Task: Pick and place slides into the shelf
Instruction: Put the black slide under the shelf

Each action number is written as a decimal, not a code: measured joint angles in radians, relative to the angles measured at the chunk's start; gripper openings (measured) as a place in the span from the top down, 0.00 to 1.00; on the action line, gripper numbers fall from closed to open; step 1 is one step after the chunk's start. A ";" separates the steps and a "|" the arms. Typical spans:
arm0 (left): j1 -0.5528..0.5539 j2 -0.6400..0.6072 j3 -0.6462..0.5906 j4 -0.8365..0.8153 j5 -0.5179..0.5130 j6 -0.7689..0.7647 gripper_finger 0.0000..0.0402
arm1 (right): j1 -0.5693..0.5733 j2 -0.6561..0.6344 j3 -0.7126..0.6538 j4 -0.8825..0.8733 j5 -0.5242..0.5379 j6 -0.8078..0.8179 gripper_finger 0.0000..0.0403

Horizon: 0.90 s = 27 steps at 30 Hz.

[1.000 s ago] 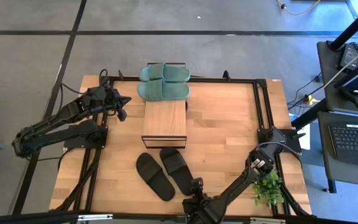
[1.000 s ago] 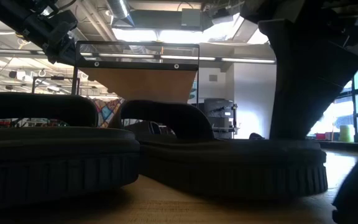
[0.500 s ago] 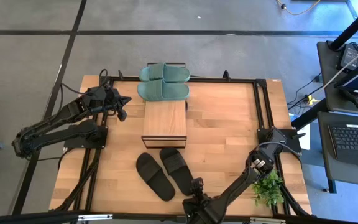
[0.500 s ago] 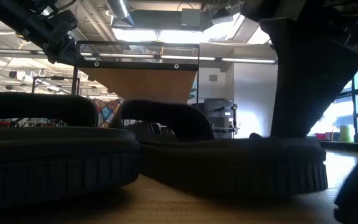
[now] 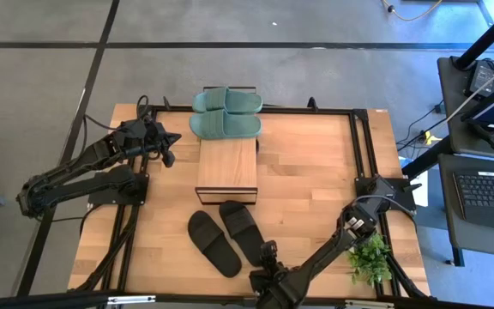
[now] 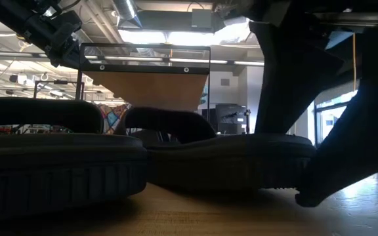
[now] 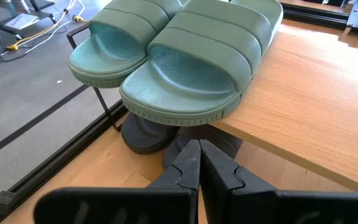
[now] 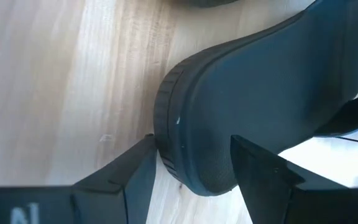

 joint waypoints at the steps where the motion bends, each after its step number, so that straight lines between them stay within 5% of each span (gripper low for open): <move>1: 0.000 0.000 0.000 0.000 0.000 0.000 1.00 | -0.001 0.000 0.000 -0.001 0.000 0.002 0.49; 6: 0.000 0.000 0.000 0.000 0.000 0.000 1.00 | -0.008 0.000 0.000 -0.001 -0.023 0.005 0.59; 13: 0.000 0.000 0.000 0.000 0.000 0.000 1.00 | -0.008 0.000 0.000 0.004 -0.025 0.006 0.89; 27: 0.000 0.000 0.000 0.000 0.000 -0.002 1.00 | -0.007 0.001 0.010 -0.102 -0.013 0.189 0.89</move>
